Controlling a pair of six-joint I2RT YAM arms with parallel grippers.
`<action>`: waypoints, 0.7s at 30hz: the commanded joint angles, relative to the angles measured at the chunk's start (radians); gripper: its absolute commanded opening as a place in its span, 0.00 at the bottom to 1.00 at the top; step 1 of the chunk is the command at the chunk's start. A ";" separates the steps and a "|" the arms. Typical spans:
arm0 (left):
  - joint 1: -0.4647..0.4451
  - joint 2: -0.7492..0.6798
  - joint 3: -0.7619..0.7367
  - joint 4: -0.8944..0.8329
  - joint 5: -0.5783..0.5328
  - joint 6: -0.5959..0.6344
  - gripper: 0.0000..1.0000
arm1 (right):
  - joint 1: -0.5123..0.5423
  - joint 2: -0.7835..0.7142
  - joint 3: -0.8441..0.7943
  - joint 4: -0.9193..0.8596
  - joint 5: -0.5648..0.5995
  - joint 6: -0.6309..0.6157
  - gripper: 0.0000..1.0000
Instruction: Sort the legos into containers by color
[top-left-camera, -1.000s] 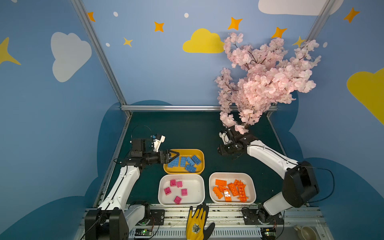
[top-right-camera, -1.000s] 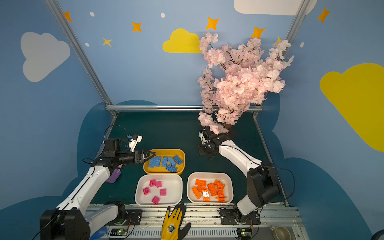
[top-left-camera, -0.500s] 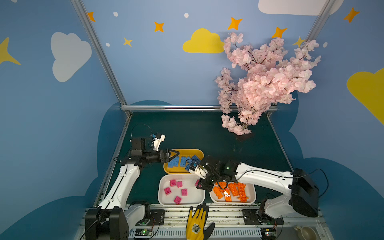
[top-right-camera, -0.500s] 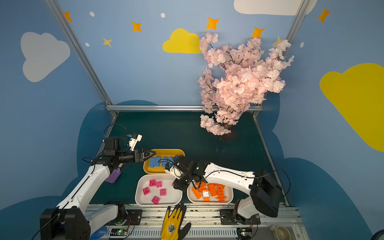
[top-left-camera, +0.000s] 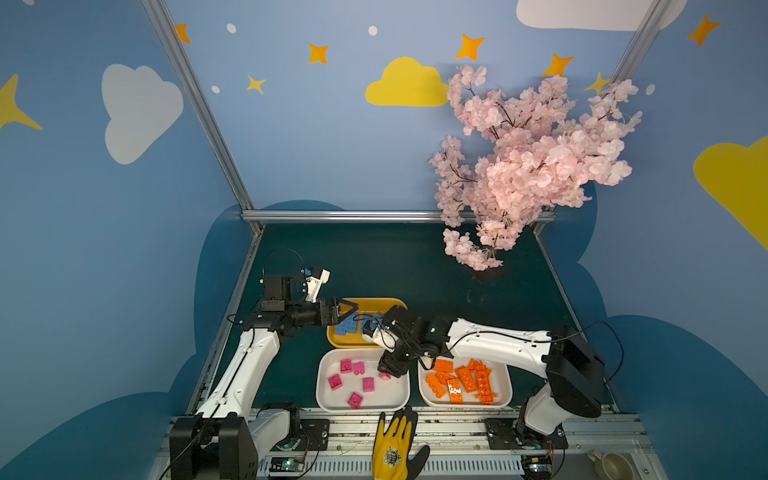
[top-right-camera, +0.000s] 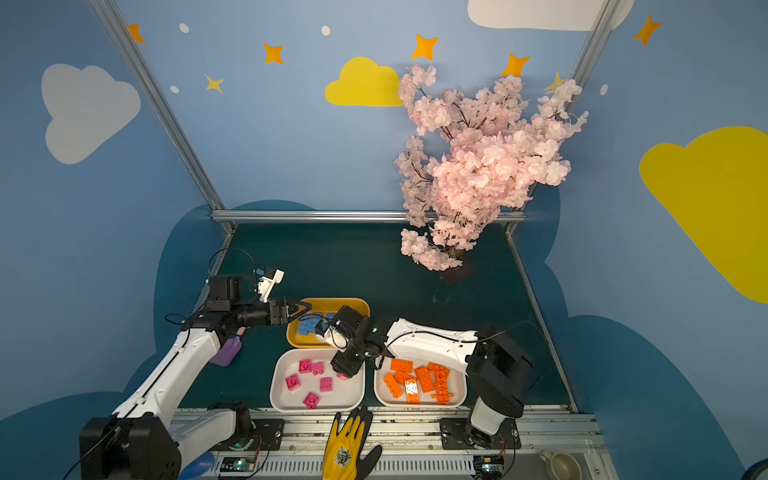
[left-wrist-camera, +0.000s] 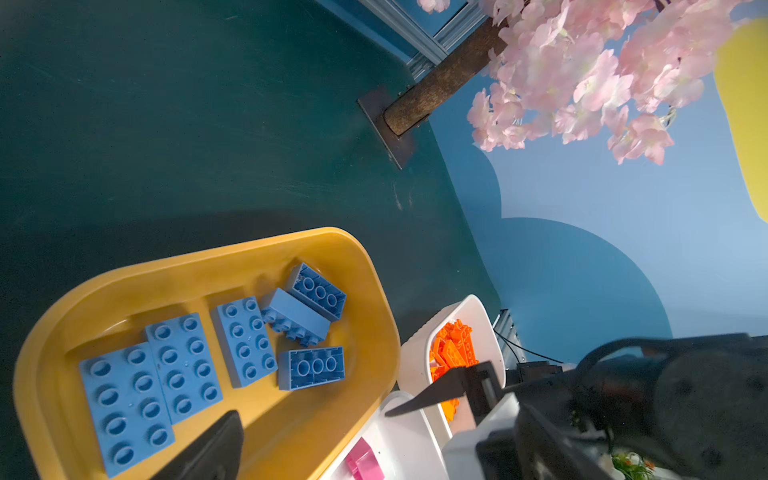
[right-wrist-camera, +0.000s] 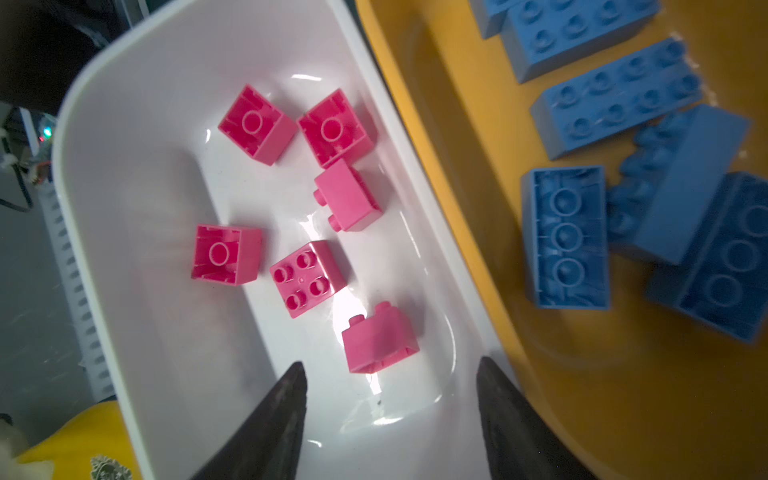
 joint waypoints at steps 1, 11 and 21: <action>0.005 0.004 0.060 -0.083 -0.137 0.078 1.00 | -0.106 -0.120 -0.054 0.018 -0.048 0.056 0.67; 0.079 0.041 -0.045 0.175 -0.676 0.034 1.00 | -0.448 -0.263 -0.254 0.086 0.177 -0.003 0.78; 0.123 0.163 -0.110 0.444 -0.677 0.131 1.00 | -0.785 -0.229 -0.259 0.251 0.232 -0.026 0.86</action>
